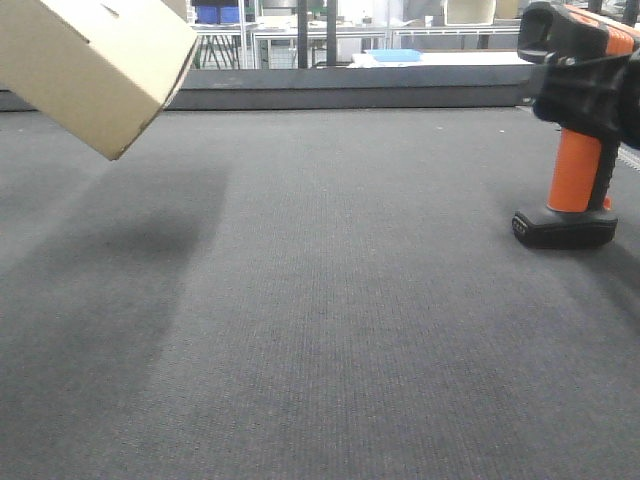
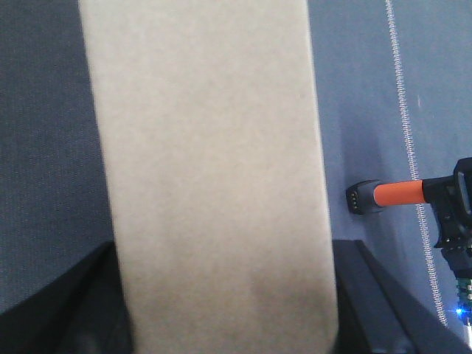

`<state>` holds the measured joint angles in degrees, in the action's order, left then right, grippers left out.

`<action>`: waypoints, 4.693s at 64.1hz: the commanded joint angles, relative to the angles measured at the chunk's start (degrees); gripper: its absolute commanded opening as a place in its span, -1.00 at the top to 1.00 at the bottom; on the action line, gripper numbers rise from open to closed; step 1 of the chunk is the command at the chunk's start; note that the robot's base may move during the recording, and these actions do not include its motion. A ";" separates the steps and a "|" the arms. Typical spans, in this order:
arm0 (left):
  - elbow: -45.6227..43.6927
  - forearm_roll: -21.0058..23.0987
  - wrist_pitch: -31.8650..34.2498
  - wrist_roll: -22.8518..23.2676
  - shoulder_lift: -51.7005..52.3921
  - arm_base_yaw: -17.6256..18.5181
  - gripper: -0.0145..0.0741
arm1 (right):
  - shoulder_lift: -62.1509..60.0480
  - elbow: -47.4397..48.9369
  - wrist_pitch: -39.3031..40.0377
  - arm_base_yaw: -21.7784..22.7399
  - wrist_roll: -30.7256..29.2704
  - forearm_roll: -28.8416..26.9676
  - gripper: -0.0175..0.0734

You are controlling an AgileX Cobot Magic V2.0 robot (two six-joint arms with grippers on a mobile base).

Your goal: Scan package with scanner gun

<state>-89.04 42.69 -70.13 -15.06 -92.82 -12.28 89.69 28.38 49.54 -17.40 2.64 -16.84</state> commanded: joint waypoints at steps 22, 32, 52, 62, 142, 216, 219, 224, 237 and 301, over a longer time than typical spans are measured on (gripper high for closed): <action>-0.30 1.34 0.17 -0.40 0.45 -0.03 0.92 | 0.05 0.29 2.23 -0.09 0.03 0.21 0.95; -0.30 1.34 0.17 -0.40 0.45 -0.03 0.92 | -2.01 0.42 3.10 -0.09 -1.46 0.21 0.95; -0.30 -1.15 0.17 -0.40 0.45 -0.03 0.92 | -8.81 12.86 -18.12 -0.09 -20.92 0.21 0.95; -0.30 -1.89 0.17 -0.40 0.45 -0.03 0.92 | -9.03 21.43 -27.98 -0.09 -30.46 0.21 0.95; -0.30 -5.84 0.17 0.65 0.45 5.64 0.92 | -2.99 34.28 -29.84 0.30 -45.78 0.21 0.95; -0.30 -5.41 0.17 1.54 0.45 5.64 0.92 | -9.60 32.52 -30.90 -0.96 -45.67 -27.66 0.95; -0.30 -5.41 0.17 1.54 0.45 5.64 0.92 | -10.96 31.29 -30.90 -0.96 -45.08 -28.57 0.95; -0.30 -5.41 0.17 1.54 0.45 5.64 0.92 | -12.40 28.62 -30.16 -0.96 -43.31 -28.67 0.96; -0.30 -5.41 0.17 1.54 0.45 5.64 0.92 | -14.72 19.89 -25.29 -0.96 -37.67 -28.55 0.97; -0.30 -5.41 0.17 1.54 0.45 5.64 0.92 | -3.77 1.80 6.44 -0.96 -7.24 -3.93 0.97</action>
<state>-89.04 35.95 -70.31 -13.66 -92.82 -6.86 84.30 30.03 50.12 -18.42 -5.32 -21.57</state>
